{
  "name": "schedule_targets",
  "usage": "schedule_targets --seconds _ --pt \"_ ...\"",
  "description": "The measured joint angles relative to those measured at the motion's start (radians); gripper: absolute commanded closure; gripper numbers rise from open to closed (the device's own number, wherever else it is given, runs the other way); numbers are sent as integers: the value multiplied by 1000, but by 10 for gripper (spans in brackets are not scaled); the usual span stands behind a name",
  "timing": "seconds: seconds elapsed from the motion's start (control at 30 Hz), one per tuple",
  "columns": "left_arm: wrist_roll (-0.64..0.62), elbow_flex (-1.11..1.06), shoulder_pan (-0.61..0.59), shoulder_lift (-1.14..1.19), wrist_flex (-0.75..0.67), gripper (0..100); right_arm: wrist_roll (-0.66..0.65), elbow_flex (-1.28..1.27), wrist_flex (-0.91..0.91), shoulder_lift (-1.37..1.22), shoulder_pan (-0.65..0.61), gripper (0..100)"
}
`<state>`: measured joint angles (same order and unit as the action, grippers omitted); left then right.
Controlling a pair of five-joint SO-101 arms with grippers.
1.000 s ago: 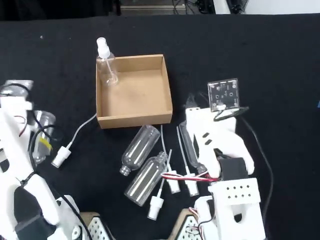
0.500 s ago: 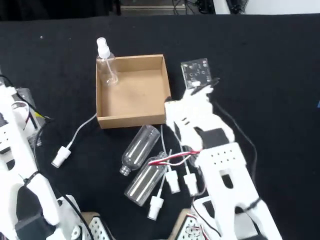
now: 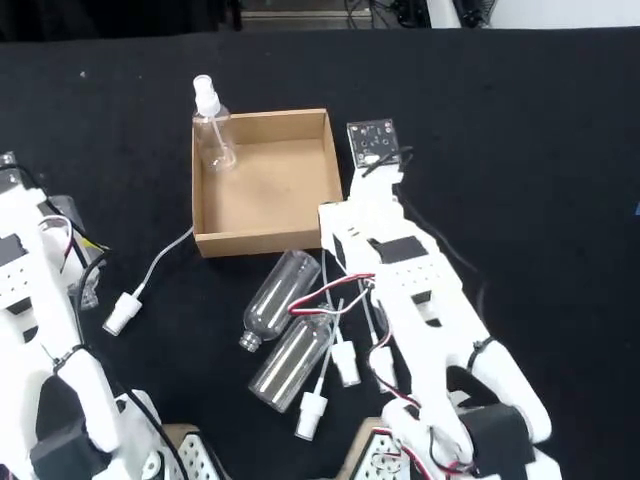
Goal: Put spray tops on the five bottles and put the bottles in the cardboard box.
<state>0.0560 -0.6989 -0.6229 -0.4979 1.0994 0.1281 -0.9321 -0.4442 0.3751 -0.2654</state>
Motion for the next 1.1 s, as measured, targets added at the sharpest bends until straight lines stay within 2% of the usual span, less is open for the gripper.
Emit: schedule_targets --seconds 0.3,0.5,0.73,1.1 --pt "0 -12 0 0 -14 855 0 0 0 -28 20 829" --pt "0 -12 0 0 -15 855 3 0 63 -115 20 830" --pt "0 -12 0 0 -15 855 3 63 74 -178 21 943" --pt "0 -12 0 0 -15 855 -26 66 74 -181 25 988"
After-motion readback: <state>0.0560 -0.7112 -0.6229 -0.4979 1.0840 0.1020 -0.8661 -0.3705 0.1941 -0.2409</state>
